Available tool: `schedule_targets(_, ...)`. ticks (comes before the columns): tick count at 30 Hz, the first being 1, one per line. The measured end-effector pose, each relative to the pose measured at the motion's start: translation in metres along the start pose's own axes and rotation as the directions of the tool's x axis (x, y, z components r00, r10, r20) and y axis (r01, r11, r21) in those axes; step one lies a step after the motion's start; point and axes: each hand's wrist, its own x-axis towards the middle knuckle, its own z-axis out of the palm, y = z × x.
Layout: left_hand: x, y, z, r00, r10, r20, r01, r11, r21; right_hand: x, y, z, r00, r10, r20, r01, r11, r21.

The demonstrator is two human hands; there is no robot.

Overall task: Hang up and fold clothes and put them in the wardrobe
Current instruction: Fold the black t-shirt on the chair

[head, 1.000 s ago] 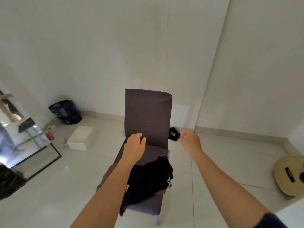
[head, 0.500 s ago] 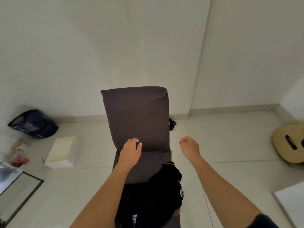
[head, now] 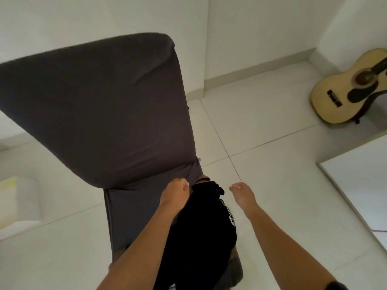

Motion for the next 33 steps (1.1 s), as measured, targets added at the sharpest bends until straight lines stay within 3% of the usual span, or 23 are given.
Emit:
schedule_targets(2, 0.011, -0.005, 0.023, 1.000, 0.015, 0.014, -0.016, 1.000, 0.027, 0.020, 0.017, 0.013, 0.997, 0.058, 0.058, -0.055, 0.997, -0.063)
schedule_targets(4, 0.022, -0.009, 0.050, 0.997, 0.062, 0.040, -0.064, 0.997, 0.048, 0.038, 0.036, 0.028, 0.987, 0.135, 0.089, -0.135, 0.991, 0.001)
schedule_targets(7, 0.036, -0.008, 0.073, 0.975, 0.218, 0.052, -0.222, 0.972, 0.074, 0.058, 0.048, 0.046, 0.978, 0.174, 0.116, -0.171, 0.985, -0.034)
schedule_targets(11, 0.060, -0.016, 0.108, 0.939, 0.314, 0.142, -0.330, 0.937, 0.110, 0.078, 0.064, 0.074, 0.970, 0.173, 0.169, -0.179, 0.984, 0.022)
schedule_targets(14, 0.070, -0.023, 0.124, 0.926, 0.351, 0.141, -0.375, 0.902, 0.214, 0.083, 0.072, 0.086, 0.983, 0.139, 0.117, -0.148, 0.987, 0.068)
schedule_targets(16, 0.074, -0.025, 0.128, 0.928, 0.366, 0.072, -0.373, 0.908, 0.191, 0.085, 0.074, 0.091, 0.991, 0.118, 0.057, -0.122, 0.990, 0.075)
schedule_targets(20, 0.076, -0.020, 0.128, 0.950, 0.312, -0.018, -0.310, 0.948, 0.071, 0.085, 0.073, 0.087, 0.990, 0.136, 0.042, -0.141, 0.976, 0.167)
schedule_targets(25, 0.061, -0.014, 0.102, 0.990, 0.137, 0.027, -0.131, 0.977, -0.166, 0.068, 0.059, 0.067, 0.975, 0.207, 0.080, -0.222, 0.895, 0.387)
schedule_targets(30, 0.026, -0.006, 0.050, 0.991, -0.131, -0.038, 0.101, 0.893, -0.438, 0.027, 0.022, 0.049, 0.963, 0.225, 0.146, -0.267, 0.753, 0.601)
schedule_targets(33, 0.000, 0.009, 0.018, 0.983, -0.173, 0.058, 0.176, 0.812, -0.557, -0.003, -0.007, 0.048, 0.963, 0.174, 0.204, -0.268, 0.684, 0.679)
